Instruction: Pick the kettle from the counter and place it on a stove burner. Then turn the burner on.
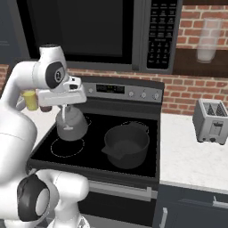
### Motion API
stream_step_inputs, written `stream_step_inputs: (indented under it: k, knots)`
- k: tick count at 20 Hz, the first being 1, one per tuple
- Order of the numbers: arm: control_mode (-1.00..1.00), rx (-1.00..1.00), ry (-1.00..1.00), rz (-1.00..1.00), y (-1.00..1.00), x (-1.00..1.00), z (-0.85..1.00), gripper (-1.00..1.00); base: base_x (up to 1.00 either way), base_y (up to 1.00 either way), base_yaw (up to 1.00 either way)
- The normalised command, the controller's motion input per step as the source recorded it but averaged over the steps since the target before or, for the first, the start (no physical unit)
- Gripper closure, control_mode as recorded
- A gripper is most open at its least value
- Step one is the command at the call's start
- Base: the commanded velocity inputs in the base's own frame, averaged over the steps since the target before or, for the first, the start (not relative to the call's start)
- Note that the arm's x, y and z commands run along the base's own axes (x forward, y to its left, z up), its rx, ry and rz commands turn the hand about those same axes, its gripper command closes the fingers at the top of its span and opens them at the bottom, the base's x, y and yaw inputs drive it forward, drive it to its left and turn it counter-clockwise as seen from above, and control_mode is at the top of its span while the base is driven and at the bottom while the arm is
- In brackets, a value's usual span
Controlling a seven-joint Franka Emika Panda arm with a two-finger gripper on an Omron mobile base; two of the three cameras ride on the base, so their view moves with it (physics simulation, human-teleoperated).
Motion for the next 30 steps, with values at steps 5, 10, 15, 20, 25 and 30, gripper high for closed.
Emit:
stream_step_inputs:
  k: [5,10,15,20,25,30]
  knots:
    - [-1.0,0.0,0.0,0.22,0.7,0.84,-0.37,1.0,0.0,0.0,0.0]
    - [-1.0,0.0,0.05,0.11,0.38,0.83,-0.47,1.0,0.0,0.0,0.0]
    - [-1.0,0.0,0.05,0.0,0.09,0.17,-0.44,1.0,0.0,0.0,0.0]
    - [-1.0,0.0,0.05,0.0,0.0,0.0,-0.44,1.0,0.0,0.0,0.0]
    - [-1.0,0.0,0.12,0.0,0.0,0.0,-0.36,1.0,0.0,0.0,0.0]
    - [-1.0,0.0,0.03,0.0,0.0,0.0,-0.33,1.0,0.0,0.0,0.0]
